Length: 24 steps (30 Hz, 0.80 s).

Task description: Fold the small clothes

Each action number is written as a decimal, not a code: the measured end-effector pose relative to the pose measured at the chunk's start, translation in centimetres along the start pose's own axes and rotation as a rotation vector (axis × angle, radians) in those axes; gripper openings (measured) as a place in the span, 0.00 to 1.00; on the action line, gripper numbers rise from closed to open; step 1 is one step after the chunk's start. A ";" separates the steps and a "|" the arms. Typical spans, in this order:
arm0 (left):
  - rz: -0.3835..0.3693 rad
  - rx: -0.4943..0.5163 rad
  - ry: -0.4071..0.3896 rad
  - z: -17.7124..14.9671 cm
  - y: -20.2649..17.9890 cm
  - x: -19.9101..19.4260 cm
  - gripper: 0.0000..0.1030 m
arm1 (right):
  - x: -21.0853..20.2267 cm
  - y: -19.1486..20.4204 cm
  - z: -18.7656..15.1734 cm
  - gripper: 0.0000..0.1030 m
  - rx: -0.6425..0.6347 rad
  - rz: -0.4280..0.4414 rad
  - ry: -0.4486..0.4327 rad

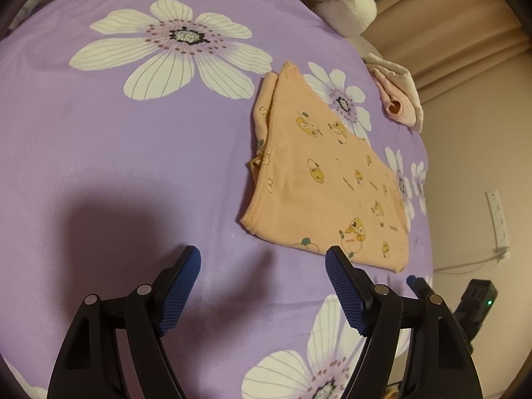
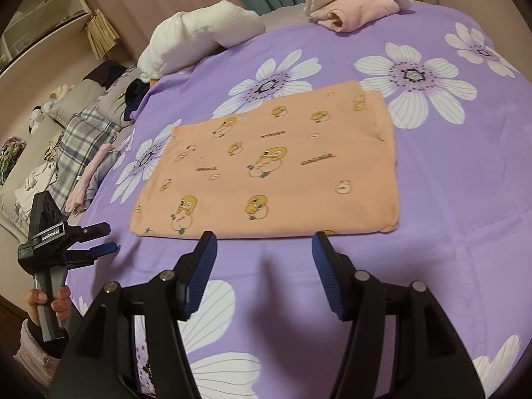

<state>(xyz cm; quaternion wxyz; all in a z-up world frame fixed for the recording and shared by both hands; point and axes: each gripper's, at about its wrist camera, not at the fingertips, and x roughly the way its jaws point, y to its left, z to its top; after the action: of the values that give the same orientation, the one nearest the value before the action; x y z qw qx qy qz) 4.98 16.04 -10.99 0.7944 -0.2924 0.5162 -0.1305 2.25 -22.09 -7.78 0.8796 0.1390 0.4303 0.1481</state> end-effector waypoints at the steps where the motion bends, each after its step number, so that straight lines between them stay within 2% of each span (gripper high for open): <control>1: 0.003 0.005 -0.001 0.0 -0.1 0.0 0.76 | 0.1 0.1 0.1 0.61 -0.001 0.002 0.003; 6: 0.004 0.034 -0.004 0.1 -0.5 0.1 0.78 | 0.4 1.0 0.3 0.69 -0.009 0.032 0.021; 12: -0.009 0.060 -0.003 0.4 -1.2 0.3 0.78 | 0.9 1.9 0.7 0.71 -0.009 0.062 0.036; 24: -0.006 0.111 -0.001 1.4 -1.9 1.4 0.78 | 2.3 3.1 1.7 0.72 -0.039 0.040 0.041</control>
<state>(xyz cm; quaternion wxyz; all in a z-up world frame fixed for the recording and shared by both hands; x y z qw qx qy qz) 7.07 14.27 -10.45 0.8092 -0.2497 0.5068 -0.1612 4.52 -18.55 -7.20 0.8699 0.1271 0.4424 0.1769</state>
